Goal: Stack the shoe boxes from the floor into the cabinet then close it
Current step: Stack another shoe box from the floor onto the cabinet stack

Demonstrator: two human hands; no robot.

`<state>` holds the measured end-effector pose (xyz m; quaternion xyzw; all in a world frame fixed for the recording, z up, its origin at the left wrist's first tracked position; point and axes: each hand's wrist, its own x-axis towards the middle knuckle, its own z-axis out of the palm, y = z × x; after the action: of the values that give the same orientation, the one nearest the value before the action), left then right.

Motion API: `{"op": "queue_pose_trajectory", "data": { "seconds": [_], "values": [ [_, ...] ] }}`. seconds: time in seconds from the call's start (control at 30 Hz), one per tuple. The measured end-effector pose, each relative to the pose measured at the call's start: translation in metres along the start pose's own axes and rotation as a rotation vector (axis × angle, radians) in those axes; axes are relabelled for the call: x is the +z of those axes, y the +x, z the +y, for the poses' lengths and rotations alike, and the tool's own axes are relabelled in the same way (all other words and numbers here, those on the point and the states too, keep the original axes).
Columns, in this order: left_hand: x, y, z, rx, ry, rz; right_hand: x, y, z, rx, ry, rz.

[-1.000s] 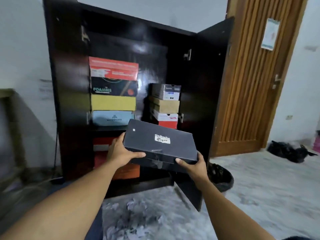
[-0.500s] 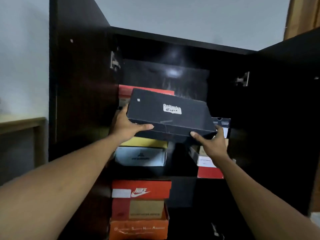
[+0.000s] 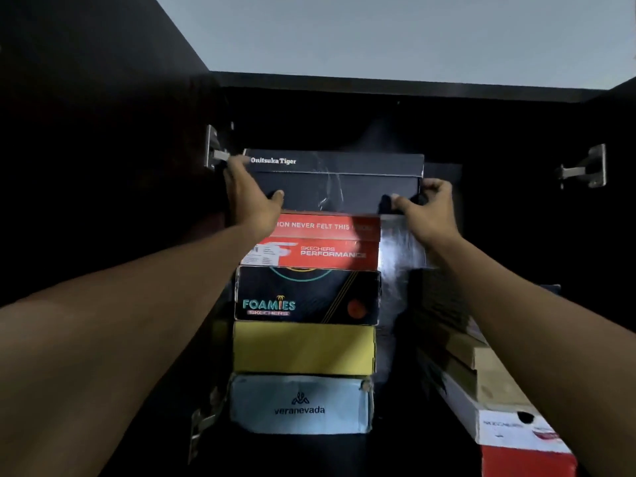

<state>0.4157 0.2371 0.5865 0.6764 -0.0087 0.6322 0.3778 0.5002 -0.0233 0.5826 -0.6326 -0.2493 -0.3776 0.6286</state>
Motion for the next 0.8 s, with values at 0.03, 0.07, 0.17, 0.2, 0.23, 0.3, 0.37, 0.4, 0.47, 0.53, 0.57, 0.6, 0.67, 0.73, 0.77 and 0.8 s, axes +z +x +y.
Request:
{"op": "queue_pose_trajectory", "data": {
  "seconds": [0.03,0.07,0.17,0.2,0.23,0.3,0.37,0.4,0.47,0.53,0.57,0.6,0.67,0.73,0.77,0.8],
  "values": [
    [0.006,0.001,-0.005,0.029,0.032,-0.028,0.003,0.002,0.003,-0.031,-0.026,-0.014],
    [0.012,0.002,-0.009,0.051,0.084,-0.077,0.008,0.006,0.009,-0.060,-0.078,-0.035],
    [0.021,0.007,-0.027,0.067,0.285,-0.267,0.024,0.013,0.021,-0.071,-0.175,-0.157],
    [0.023,0.009,-0.034,0.056,0.343,-0.332,0.030,0.015,0.025,-0.056,-0.175,-0.208],
    [0.023,0.010,-0.040,0.052,0.399,-0.393,0.037,0.017,0.027,-0.047,-0.199,-0.256],
    [0.023,0.013,-0.050,0.059,0.506,-0.500,0.050,0.020,0.035,-0.034,-0.326,-0.314],
    [0.024,0.016,-0.057,0.063,0.568,-0.572,0.061,0.020,0.045,0.044,-0.420,-0.347],
    [0.024,0.017,-0.061,0.044,0.572,-0.599,0.065,0.019,0.051,0.087,-0.445,-0.367],
    [0.025,0.018,-0.071,-0.013,0.553,-0.643,0.068,0.017,0.061,0.130,-0.466,-0.406],
    [0.027,0.016,-0.079,-0.023,0.567,-0.670,0.065,0.016,0.063,0.142,-0.432,-0.420],
    [0.028,0.015,-0.082,-0.016,0.580,-0.675,0.061,0.017,0.060,0.154,-0.407,-0.435],
    [0.028,0.015,-0.082,-0.013,0.584,-0.676,0.057,0.020,0.058,0.183,-0.383,-0.451],
    [0.026,0.015,-0.078,-0.019,0.551,-0.665,0.052,0.020,0.051,0.192,-0.359,-0.455],
    [0.022,0.009,-0.069,-0.040,0.482,-0.639,0.045,0.012,0.039,0.154,-0.325,-0.394],
    [0.019,0.003,-0.063,-0.043,0.459,-0.636,0.042,0.005,0.032,0.132,-0.316,-0.376],
    [0.013,-0.005,-0.057,-0.041,0.449,-0.646,0.037,-0.004,0.025,0.114,-0.332,-0.373]
  ]
}}
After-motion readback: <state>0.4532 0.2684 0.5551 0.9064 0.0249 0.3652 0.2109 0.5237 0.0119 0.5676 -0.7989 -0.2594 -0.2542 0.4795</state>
